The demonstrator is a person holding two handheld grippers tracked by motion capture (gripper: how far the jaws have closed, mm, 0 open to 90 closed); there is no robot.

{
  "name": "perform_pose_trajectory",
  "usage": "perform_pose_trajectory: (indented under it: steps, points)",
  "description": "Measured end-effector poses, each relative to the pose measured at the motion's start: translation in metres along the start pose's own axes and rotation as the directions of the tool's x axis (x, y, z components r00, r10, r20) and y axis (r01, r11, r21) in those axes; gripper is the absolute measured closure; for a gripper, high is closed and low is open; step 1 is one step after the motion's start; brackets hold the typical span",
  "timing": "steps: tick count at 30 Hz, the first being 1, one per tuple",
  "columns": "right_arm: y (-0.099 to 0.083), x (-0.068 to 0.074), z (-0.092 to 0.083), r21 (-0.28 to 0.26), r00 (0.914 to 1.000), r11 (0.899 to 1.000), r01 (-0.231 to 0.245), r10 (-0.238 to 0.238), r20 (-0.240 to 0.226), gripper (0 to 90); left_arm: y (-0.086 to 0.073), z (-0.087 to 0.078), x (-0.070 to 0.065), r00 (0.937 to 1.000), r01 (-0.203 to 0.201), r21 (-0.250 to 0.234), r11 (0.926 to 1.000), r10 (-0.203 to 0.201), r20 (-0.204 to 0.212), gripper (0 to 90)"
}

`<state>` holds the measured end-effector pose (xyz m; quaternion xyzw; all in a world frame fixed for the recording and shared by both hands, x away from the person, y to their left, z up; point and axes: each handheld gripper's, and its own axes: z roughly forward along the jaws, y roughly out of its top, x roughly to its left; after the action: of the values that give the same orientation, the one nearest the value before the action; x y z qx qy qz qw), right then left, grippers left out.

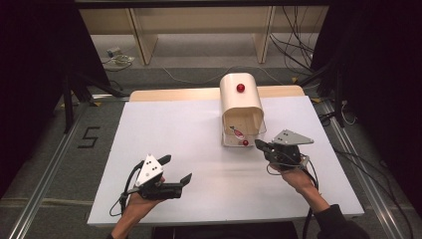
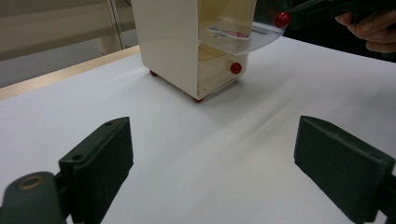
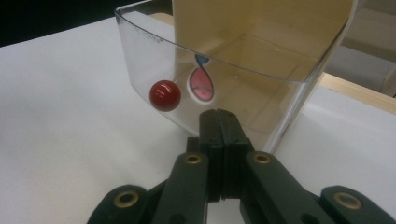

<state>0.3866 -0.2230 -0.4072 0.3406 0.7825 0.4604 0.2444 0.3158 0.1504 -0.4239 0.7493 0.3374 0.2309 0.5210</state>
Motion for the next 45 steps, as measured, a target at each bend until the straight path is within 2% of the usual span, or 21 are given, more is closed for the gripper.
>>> perform_pose_trajectory:
  steps: [45]
  points:
    - [0.0004,-0.0009,0.0074,-0.022,0.9994,1.0,-0.008,0.009,0.033,90.0,0.0001,0.0,0.0001,1.0,0.0,0.0,1.0,0.0,-0.001,11.5]
